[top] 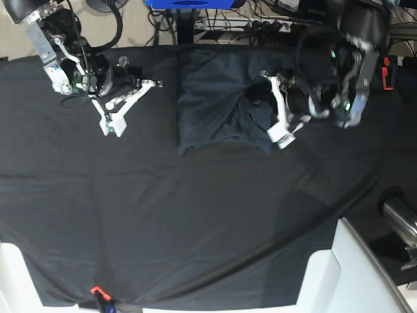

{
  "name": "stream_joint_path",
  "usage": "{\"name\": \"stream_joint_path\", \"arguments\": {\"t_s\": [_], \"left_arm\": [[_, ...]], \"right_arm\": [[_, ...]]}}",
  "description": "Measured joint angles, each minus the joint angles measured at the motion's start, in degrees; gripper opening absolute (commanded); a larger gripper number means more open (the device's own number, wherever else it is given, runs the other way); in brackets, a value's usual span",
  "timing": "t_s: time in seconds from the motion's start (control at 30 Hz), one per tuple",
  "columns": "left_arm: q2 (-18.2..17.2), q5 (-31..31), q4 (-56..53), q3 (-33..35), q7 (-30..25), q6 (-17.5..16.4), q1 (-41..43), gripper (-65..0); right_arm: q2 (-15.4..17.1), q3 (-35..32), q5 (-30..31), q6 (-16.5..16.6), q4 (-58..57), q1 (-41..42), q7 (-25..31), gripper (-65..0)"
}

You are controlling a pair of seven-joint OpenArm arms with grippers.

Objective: Fold the T-shirt properly

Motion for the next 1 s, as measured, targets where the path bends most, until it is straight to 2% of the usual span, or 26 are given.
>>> {"name": "stream_joint_path", "arguments": {"t_s": [0.1,0.23,0.5,0.63,0.77,0.9,1.0], "left_arm": [[0.2,6.9,0.1,6.0,0.4,2.5,-4.7,-65.0],[1.4,15.0,0.1,13.2,2.3,2.5,-9.4,-65.0],[7.8,37.5,0.5,22.1,4.4,1.5,-13.9,-65.0],[11.2,46.8,0.5,26.1,4.9,1.8,-14.6,-65.0],[12.8,50.8,0.7,33.3,4.4,2.5,-15.9,-65.0],[13.8,49.9,0.7,38.2,2.4,2.5,-17.2,-65.0],[14.2,49.6,0.6,39.2,0.5,2.5,-18.2,-65.0]], "right_arm": [[-0.4,-0.1,0.0,0.1,0.0,0.2,-0.1,-64.2],[-0.4,-0.1,0.0,0.1,0.0,0.4,0.1,-64.2],[-0.1,0.0,0.2,0.1,0.0,0.8,-0.2,-64.2],[-0.1,1.0,0.2,0.1,0.0,1.3,-0.1,-64.2],[-0.2,4.4,0.0,0.1,0.0,1.2,-0.1,-64.2],[-0.1,6.3,0.3,0.1,0.0,1.0,-0.2,-64.2],[0.0,7.1,0.1,0.1,-0.1,0.8,-0.2,-64.2]]}}
